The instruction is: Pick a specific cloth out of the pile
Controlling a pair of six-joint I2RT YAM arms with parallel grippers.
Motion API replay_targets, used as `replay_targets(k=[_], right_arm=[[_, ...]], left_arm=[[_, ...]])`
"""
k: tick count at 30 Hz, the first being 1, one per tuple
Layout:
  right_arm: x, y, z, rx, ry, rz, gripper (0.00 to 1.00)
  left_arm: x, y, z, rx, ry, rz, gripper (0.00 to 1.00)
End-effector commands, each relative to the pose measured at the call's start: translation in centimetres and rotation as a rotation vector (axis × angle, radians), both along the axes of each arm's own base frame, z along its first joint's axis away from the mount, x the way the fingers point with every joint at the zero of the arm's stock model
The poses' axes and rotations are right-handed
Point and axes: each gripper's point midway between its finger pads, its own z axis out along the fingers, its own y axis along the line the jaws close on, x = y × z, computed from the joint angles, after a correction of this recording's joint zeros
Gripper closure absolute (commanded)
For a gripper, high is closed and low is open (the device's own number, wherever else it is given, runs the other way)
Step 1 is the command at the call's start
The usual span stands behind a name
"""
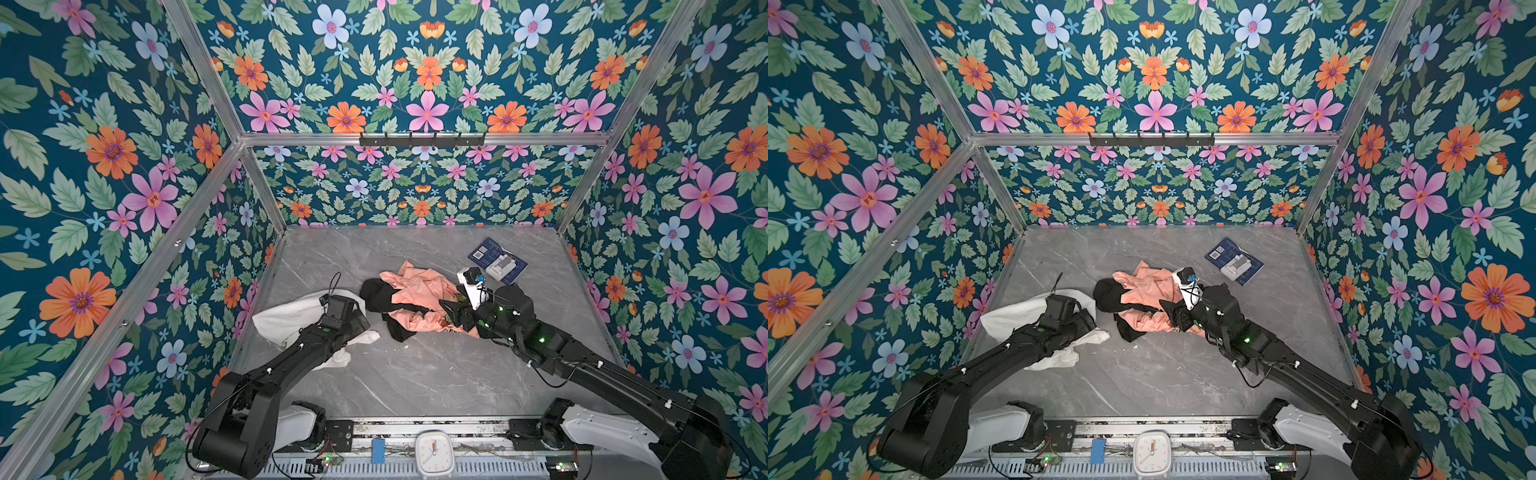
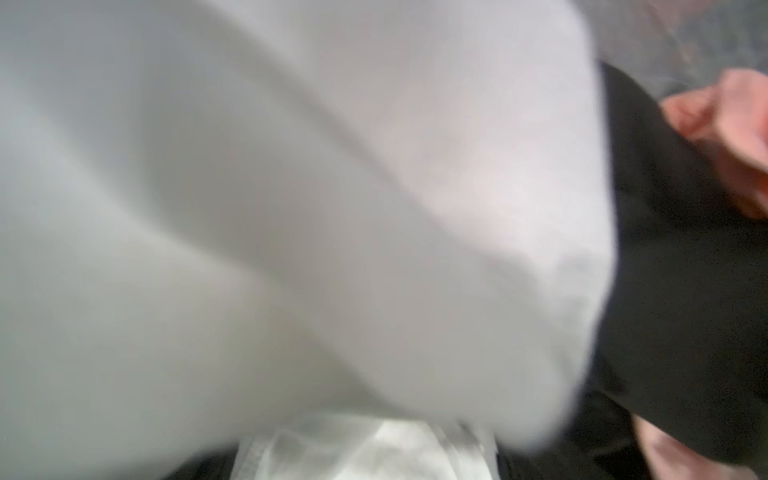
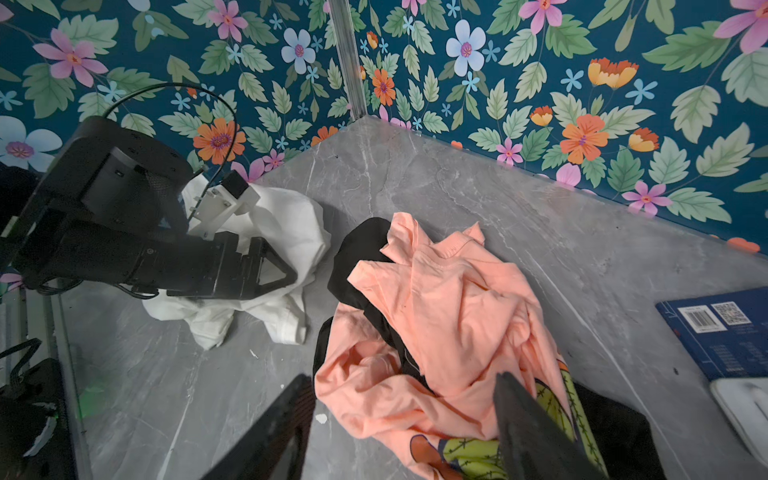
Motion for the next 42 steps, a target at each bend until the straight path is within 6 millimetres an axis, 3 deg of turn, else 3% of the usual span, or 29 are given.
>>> replay_targets(k=[1,5,8,10,14,16,18,21,25,28,32,33,39,42], right_arm=[[0.0,-0.8,0.0,-0.016,-0.013,-0.030,0.30],[-0.1,-2.2,-0.4,-0.038,-0.018,-0.061,0.30],[-0.1,-3.9,-1.0,-0.056,-0.007,-0.095,0.28],[0.1,-6.0,-1.4,-0.080,-0.011,-0.152,0.23],[1.7,-14.2,-3.4,-0.067,0.021,-0.420,0.07],[2.6,-18.6,-4.7,0.033,0.045,-0.608,0.06],[3.4,-21.7,-5.8,0.043,-0.044,-0.714,0.07],[3.8,-24.9,-8.5,0.012,-0.107,-0.834,0.10],[5.0,-26.4,-9.1,-0.038,-0.091,-0.874,0.08],[5.6,-26.5,-9.4,-0.055,-0.124,-0.875,0.06],[6.2,-26.0,-10.8,-0.063,-0.152,-0.845,0.06],[6.4,-25.9,-11.3,-0.069,-0.149,-0.835,0.06],[8.5,-25.6,-13.2,-0.071,-0.134,-0.826,0.06],[9.2,-25.5,-13.9,-0.078,-0.130,-0.826,0.07]], left_arm=[[-0.6,2.9,-0.1,-0.018,-0.012,0.101,0.08],[-0.9,5.3,1.9,0.031,-0.052,0.145,0.07],[-0.4,5.4,3.5,0.062,-0.079,0.114,0.06],[0.1,5.5,5.2,0.087,-0.126,0.085,0.05],[1.0,7.1,12.0,0.233,-0.339,0.092,0.01],[1.3,9.1,15.1,0.365,-0.464,0.138,0.01],[1.7,11.1,16.1,0.468,-0.566,0.241,0.00],[3.4,10.5,16.4,0.621,-0.729,0.133,0.04],[5.8,11.1,15.8,0.731,-0.747,0.104,0.04],[7.4,11.8,15.3,0.728,-0.770,0.104,0.06],[8.7,11.6,12.7,0.739,-0.753,0.004,0.07],[8.8,11.7,13.0,0.731,-0.775,0.006,0.08],[11.2,10.1,13.0,0.685,-0.795,-0.136,0.11],[10.4,8.3,11.6,0.610,-0.752,-0.219,0.14]])
